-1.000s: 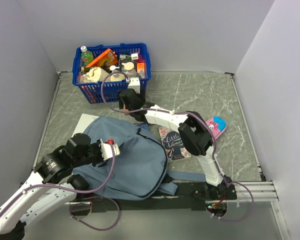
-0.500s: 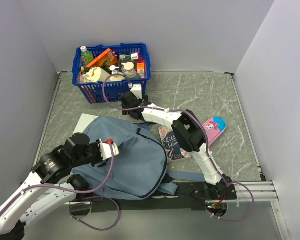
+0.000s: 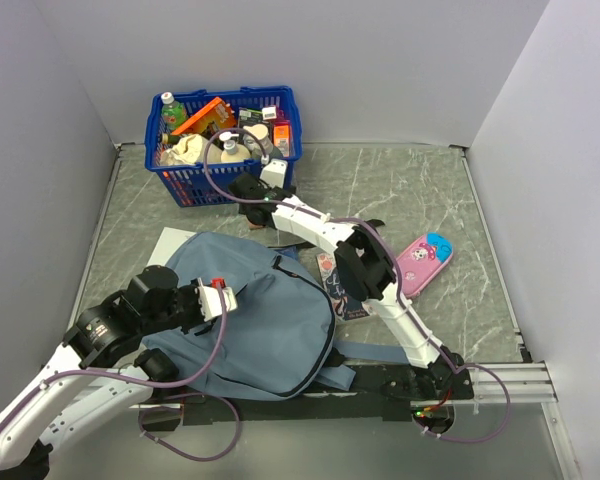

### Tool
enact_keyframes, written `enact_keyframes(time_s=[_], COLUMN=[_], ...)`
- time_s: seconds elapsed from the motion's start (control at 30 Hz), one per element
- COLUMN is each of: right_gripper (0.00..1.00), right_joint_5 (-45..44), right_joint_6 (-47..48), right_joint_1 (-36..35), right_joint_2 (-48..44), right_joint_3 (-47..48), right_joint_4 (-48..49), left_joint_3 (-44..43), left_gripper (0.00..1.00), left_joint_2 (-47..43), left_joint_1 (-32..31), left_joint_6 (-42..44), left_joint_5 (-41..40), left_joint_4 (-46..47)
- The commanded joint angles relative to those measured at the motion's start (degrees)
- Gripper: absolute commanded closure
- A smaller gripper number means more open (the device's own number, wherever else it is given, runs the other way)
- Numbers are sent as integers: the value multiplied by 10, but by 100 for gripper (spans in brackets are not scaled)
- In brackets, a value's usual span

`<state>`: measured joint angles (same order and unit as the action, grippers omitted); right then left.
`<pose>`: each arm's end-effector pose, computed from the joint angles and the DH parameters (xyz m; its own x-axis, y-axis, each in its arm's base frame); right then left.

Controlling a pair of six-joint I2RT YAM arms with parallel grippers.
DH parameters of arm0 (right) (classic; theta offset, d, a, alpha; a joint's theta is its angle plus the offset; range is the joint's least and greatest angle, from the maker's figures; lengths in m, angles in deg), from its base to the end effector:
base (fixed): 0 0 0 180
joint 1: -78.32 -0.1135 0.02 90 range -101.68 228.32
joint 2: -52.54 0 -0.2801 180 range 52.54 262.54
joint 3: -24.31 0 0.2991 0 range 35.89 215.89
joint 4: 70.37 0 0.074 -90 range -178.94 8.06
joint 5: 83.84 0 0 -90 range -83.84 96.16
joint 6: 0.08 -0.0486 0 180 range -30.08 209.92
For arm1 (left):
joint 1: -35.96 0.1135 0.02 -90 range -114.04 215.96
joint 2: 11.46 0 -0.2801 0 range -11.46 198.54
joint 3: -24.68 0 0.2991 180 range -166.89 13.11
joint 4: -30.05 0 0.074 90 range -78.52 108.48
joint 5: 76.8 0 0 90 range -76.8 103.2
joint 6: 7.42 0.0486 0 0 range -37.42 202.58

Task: Pack the student bag
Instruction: Move the stationery to the center of the board.

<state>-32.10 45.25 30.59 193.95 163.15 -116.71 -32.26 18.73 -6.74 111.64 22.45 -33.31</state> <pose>0.4335 0.4322 0.1903 -0.5766 0.1864 -0.7955 0.1379 0.9819 0.1302 0.0997 -0.1026 0.3162 -0.0119 0.6633 -0.7482 0.8808 0.3611 0.3061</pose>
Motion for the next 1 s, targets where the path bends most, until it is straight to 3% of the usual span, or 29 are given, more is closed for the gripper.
enact_keyframes(time_s=[0.0, 0.13, 0.2, 0.23, 0.27, 0.33, 0.37, 0.63, 0.7, 0.8, 0.93, 0.97], right_gripper=[0, 0, 0, 9, 11, 0, 0, 0, 0, 0, 0, 0], right_joint_5=[-14, 10, -10, -22, -48, -72, -94, -131, -138, -80, -12, -15], right_joint_6=[-37, -120, -127, -135, -136, -69, -55, 139, 196, 258, 168, 177], right_joint_1=[1, 2, -1, -8, -13, -21, -29, -67, -74, -67, -39, -39], right_joint_2=[18, 11, -23, -36, -59, -71, -69, -22, -32, -50, 17, 23], right_joint_3=[32, 5, -80, -112, -166, -198, -204, -130, -148, -167, -12, -4], right_joint_4=[-80, -160, -137, -125, -80, -28, -4, 31, 109, 180, 22, 22], left_joint_3=[-33, -39, -45, -46, -44, -41, -43, -44, -43, -44, -45, -44], left_gripper=[99, 99, 99, 99, 99, 99, 99, 99, 99, 99, 99, 99], left_joint_2=[-8, -7, -6, -7, -9, -14, -15, -16, -15, -13, -15, -15], left_joint_1=[2, 2, 2, 2, 2, 2, 2, 2, 2, 2, 2, 2], left_joint_6=[-1, 4, 5, 4, 5, 6, 6, 2, 2, -2, -4, -4], left_joint_5=[18, 16, 18, 20, 22, 27, 29, 29, 30, 30, 28, 25], left_joint_4=[18, 14, 9, 9, 12, 14, 13, 6, 7, 8, 7, 7])
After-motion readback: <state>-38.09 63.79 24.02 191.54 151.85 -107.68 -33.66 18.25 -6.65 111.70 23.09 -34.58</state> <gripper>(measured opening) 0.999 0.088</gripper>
